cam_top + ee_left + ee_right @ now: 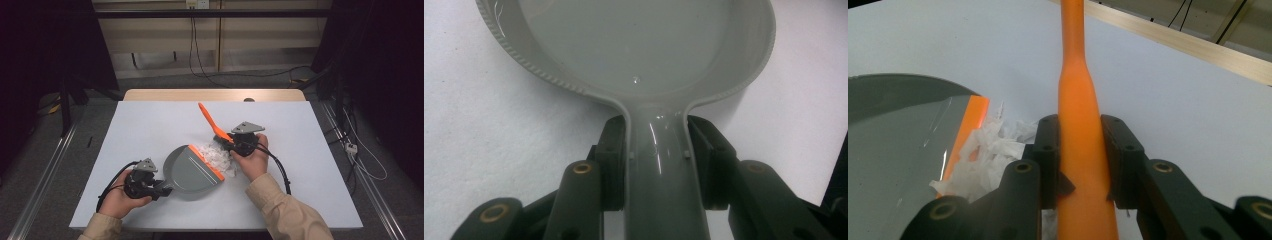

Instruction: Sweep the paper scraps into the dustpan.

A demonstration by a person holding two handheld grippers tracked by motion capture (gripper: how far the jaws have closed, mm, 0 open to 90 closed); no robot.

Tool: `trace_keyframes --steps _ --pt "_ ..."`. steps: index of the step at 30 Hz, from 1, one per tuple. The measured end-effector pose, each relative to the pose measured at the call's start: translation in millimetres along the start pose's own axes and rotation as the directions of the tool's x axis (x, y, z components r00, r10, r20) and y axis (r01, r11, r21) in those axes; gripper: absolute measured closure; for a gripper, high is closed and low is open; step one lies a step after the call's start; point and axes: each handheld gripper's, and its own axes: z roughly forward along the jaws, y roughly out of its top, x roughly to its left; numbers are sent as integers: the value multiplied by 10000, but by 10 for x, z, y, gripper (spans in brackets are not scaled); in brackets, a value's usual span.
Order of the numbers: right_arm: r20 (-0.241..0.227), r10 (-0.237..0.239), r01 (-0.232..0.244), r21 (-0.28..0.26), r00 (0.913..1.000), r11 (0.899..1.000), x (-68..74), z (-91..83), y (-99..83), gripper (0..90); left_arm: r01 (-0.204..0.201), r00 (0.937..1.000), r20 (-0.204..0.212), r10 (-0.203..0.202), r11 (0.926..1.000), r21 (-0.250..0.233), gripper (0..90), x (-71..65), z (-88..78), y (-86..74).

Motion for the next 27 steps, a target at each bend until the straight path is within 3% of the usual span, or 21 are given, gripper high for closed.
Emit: trace_keyframes --steps 6,11,20,23,27 --pt "-273 -63 61 -92 9996 9999 86 9 2 713 44 10000 20 -44 10000 14 623 -4 19 18" --pt "-267 -396 391 -175 9989 9991 190 21 1 713 113 9999 27 -113 9999 -21 623 -12 33 29" --pt "-416 -514 502 -299 9978 9983 300 32 6 714 247 9997 -2 -247 9997 -1 623 -41 109 75" --pt "-579 -508 491 -299 9970 9983 349 40 17 713 241 9997 -101 -241 9997 -19 623 -52 127 86" --pt "-1172 -296 256 -355 9927 9990 397 21 45 714 377 9993 -73 -378 9992 -117 623 -42 120 72"
